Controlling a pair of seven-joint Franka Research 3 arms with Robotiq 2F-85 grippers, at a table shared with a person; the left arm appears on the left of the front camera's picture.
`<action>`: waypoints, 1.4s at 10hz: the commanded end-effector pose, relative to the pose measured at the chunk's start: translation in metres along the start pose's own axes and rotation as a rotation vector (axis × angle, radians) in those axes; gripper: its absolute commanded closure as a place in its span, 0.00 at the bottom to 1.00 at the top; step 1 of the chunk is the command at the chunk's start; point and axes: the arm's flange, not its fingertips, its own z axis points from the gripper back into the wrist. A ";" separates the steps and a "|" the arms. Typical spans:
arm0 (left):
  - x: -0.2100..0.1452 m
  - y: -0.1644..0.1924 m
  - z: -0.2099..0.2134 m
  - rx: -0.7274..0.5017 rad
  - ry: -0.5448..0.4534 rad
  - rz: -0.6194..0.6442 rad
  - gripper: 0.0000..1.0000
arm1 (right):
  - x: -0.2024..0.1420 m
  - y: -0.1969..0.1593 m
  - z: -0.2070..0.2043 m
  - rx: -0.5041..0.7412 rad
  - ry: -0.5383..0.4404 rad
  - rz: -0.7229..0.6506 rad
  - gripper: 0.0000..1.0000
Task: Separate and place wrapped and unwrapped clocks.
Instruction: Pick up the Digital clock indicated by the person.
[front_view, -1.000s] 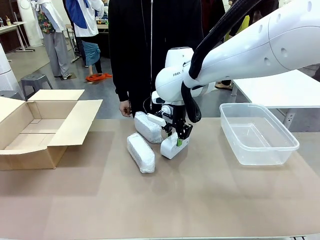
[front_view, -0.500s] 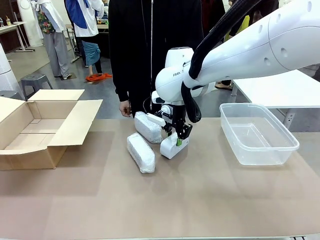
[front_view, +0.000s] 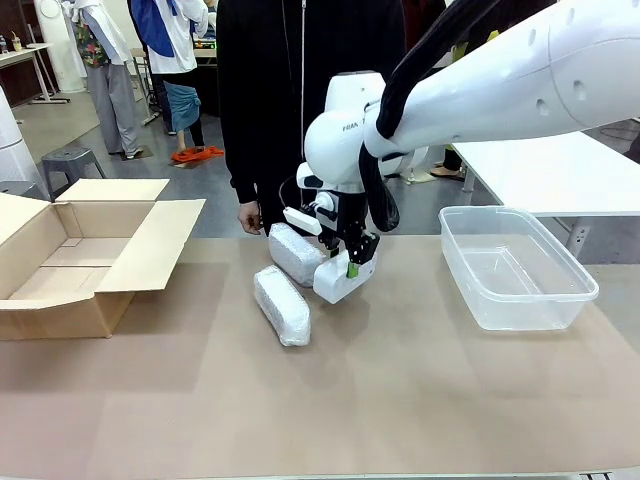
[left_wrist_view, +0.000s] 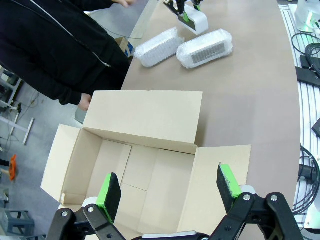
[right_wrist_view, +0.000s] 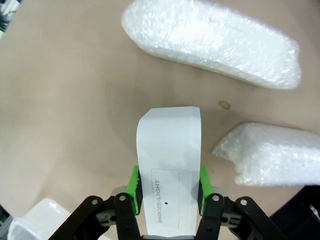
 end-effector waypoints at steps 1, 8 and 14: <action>-0.002 0.002 0.000 0.001 -0.023 -0.022 0.00 | 0.006 0.005 0.030 0.046 0.000 -0.047 0.88; -0.002 0.002 0.000 0.001 -0.023 -0.022 0.00 | 0.015 0.024 0.087 0.117 0.030 -0.099 0.68; -0.002 0.002 0.000 0.001 -0.023 -0.022 0.00 | 0.015 0.024 0.087 0.117 0.030 -0.099 0.68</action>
